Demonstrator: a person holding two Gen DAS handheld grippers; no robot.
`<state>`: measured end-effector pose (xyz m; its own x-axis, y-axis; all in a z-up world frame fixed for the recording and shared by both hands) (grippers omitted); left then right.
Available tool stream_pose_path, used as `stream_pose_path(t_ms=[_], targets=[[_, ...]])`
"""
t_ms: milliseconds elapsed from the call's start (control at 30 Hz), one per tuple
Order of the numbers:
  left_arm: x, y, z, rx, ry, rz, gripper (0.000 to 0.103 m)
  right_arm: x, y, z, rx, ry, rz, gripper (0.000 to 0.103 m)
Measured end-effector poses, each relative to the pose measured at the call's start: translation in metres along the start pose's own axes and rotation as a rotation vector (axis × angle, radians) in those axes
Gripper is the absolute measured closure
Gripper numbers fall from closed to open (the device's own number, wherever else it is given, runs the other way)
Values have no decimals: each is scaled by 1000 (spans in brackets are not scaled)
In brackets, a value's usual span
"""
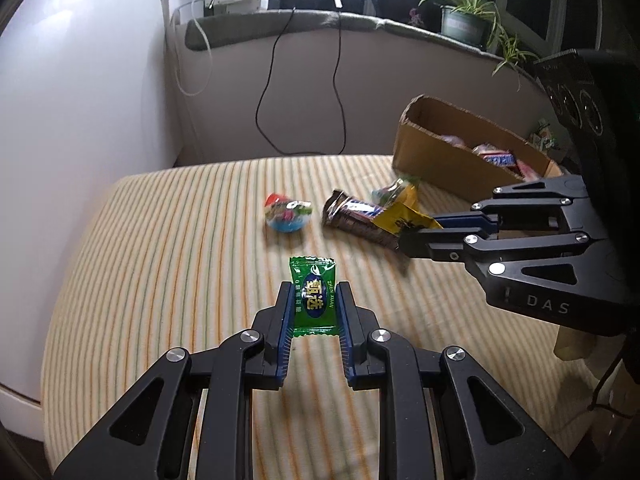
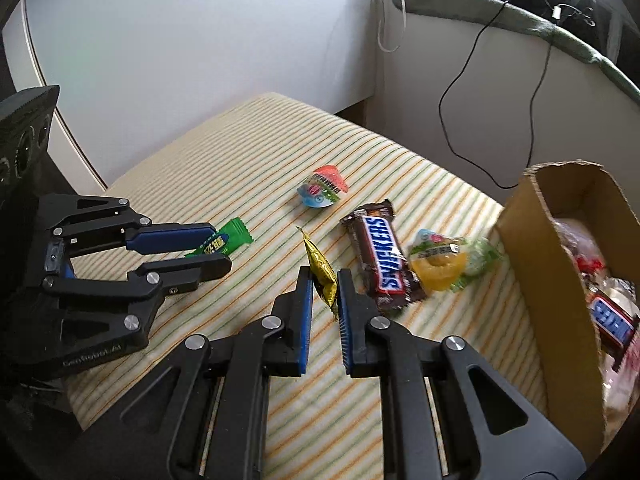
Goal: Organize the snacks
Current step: 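Carry the green packet and yellow candy over the box with both tools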
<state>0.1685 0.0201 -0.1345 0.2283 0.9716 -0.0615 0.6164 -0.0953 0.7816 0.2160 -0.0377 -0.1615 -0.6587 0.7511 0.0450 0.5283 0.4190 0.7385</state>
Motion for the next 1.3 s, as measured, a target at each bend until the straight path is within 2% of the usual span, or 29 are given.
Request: stream_pose_path(t_ms=[367, 600, 867, 1300], targets=[[-36, 26, -9, -49, -36, 41, 84, -23, 1, -42, -60, -42, 45, 91], [-63, 44, -5, -70, -66, 70, 84, -50, 2, -72, -105, -72, 87, 91], [-94, 68, 9, -91, -106, 94, 84, -95, -3, -106, -135, -143, 130, 91], [-133, 104, 46, -92, -160, 124, 84, -172, -14, -131, -144, -244, 203, 91]])
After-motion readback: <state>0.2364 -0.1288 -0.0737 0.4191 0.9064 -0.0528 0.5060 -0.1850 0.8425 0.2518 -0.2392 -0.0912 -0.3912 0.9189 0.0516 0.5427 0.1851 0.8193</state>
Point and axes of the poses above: each gripper's, at about its wrist camera, not at the fingertips, and z roughly the way its jaws point, x to its left, y to its top, the point moved 7 cm from there along z, roughly the way its jaws point, and after that the axes turned 7 degrees about -x, right-handed, at the moved point
